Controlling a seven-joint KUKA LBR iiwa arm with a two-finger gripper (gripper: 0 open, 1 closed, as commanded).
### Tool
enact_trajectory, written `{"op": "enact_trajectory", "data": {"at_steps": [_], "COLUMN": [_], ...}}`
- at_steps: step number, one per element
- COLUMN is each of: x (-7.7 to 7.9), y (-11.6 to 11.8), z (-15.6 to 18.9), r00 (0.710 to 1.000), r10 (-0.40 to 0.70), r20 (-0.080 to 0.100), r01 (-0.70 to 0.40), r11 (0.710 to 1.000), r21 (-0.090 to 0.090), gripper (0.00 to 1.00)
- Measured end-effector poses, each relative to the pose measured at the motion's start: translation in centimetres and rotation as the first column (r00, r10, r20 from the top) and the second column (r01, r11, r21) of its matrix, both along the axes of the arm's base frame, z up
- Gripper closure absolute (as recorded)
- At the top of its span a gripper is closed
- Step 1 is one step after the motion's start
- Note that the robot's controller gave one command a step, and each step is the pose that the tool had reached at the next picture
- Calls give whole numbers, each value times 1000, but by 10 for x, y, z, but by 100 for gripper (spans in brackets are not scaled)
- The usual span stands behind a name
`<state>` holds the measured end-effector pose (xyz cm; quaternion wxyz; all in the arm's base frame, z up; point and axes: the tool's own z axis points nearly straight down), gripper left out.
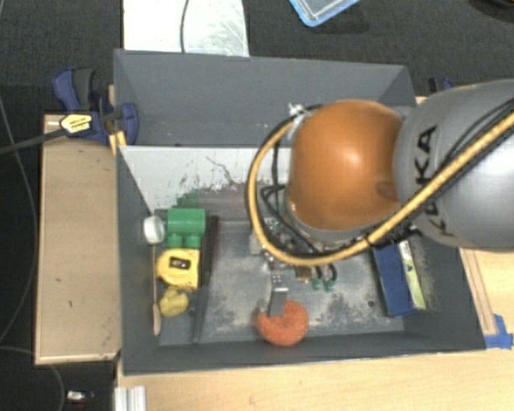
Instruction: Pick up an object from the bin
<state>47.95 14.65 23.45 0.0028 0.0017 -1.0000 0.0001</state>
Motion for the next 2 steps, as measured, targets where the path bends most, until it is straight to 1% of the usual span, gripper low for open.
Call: {"op": "enact_trajectory", "data": {"at_steps": [1,2], "x": [2,19], "y": [-1,-41], "z": [4,-63], "r00": [1000,1000], "r10": [-5,15], "r20": [8,14], "r01": [5,-15], "r11": [1000,1000], "r21": [1,2], "gripper": [0,0]}}
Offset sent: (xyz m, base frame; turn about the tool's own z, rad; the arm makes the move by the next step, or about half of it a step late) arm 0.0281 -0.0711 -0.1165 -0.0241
